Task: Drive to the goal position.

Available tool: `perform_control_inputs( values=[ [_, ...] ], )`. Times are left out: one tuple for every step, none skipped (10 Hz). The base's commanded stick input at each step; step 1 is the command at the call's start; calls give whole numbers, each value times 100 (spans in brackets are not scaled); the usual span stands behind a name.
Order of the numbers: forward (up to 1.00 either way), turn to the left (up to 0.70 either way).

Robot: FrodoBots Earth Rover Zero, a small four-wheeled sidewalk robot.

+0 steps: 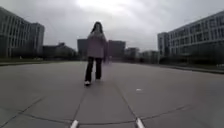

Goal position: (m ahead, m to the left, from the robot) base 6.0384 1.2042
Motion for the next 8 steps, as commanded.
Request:
perform_control_inputs(
  values=[
    [100, -34],
    [100, -34],
    [100, -20],
    [100, -6],
    [100, -23],
    [100, -6],
    [100, 6],
    [100, 6]
  ],
)
